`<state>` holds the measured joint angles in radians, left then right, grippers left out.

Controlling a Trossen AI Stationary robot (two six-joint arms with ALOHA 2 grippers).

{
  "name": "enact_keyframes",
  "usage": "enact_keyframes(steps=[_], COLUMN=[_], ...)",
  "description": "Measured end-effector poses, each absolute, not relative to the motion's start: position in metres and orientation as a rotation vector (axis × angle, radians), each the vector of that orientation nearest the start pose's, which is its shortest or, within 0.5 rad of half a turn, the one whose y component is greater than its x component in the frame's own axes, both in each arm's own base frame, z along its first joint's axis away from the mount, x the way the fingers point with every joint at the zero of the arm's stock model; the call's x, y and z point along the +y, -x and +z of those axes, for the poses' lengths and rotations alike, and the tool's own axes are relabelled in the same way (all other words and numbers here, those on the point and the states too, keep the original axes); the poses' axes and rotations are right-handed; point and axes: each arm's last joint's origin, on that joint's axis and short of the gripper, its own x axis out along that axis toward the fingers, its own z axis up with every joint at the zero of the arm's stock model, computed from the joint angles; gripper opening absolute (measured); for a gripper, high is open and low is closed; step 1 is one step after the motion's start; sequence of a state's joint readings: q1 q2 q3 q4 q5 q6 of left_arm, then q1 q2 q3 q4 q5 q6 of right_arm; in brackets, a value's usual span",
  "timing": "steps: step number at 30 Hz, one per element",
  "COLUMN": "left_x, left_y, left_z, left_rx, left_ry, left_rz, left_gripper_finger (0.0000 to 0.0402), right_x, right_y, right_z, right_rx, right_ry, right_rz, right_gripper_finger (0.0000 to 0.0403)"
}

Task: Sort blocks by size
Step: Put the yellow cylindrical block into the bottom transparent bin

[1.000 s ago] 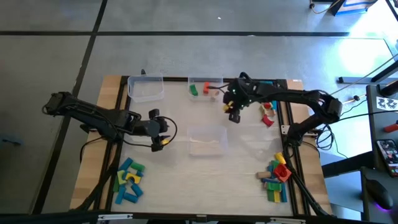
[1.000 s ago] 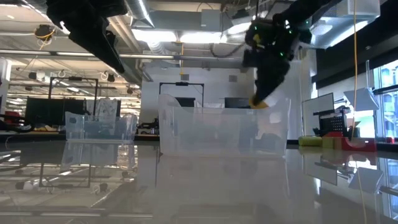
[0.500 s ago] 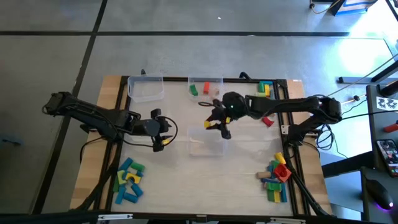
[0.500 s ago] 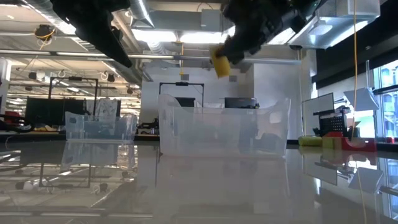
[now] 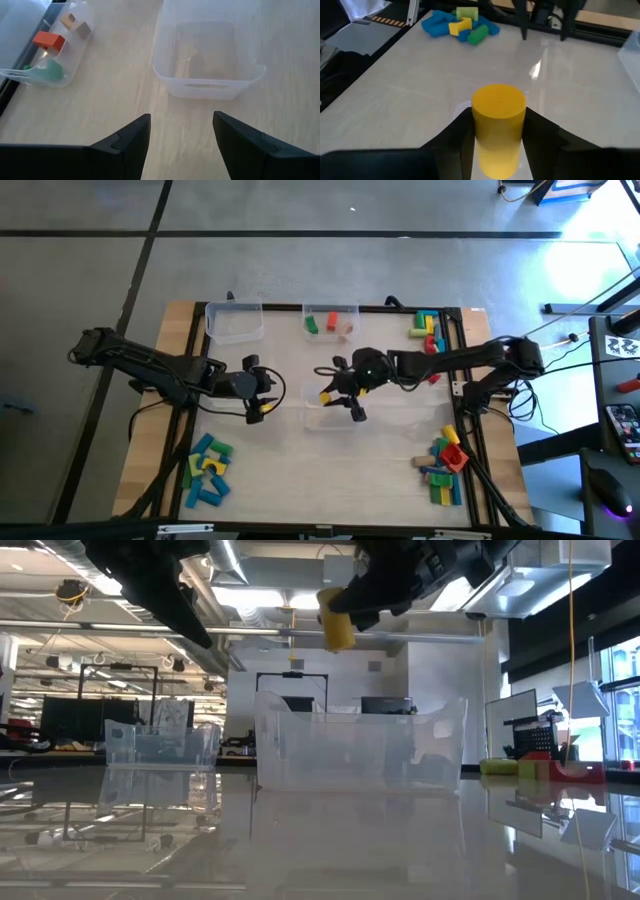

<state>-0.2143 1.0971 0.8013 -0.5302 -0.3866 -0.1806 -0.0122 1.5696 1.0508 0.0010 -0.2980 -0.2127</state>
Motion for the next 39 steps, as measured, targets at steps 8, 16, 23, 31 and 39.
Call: enact_keyframes(steps=[8,16,23,31,39], left_x=[-0.035,-0.035,-0.035,-0.036,-0.036], left_y=[-0.213,-0.213,-0.213,-0.215,-0.215], left_z=[0.255,0.255,0.255,0.257,0.257], left_rx=[0.768,0.768,0.768,0.744,0.745], left_ry=[-0.057,-0.058,-0.061,-0.052,-0.066], left_rz=[0.239,0.239,0.238,0.236,0.231], left_gripper_finger=[0.0210,0.0210,0.0210,0.0210,0.0210], right_x=[0.007,0.006,0.004,0.011,0.027], right_y=[-0.351,-0.344,-0.330,-0.323,-0.322], right_z=[0.242,0.221,0.198,0.192,0.191], right_rx=[0.498,0.432,0.321,0.258,0.264], right_ry=[0.104,0.098,0.034,0.014,0.059], right_rz=[0.334,0.321,0.279,0.287,0.267], right_gripper_finger=[0.0130,0.0130,0.0130,0.0130,0.0130])
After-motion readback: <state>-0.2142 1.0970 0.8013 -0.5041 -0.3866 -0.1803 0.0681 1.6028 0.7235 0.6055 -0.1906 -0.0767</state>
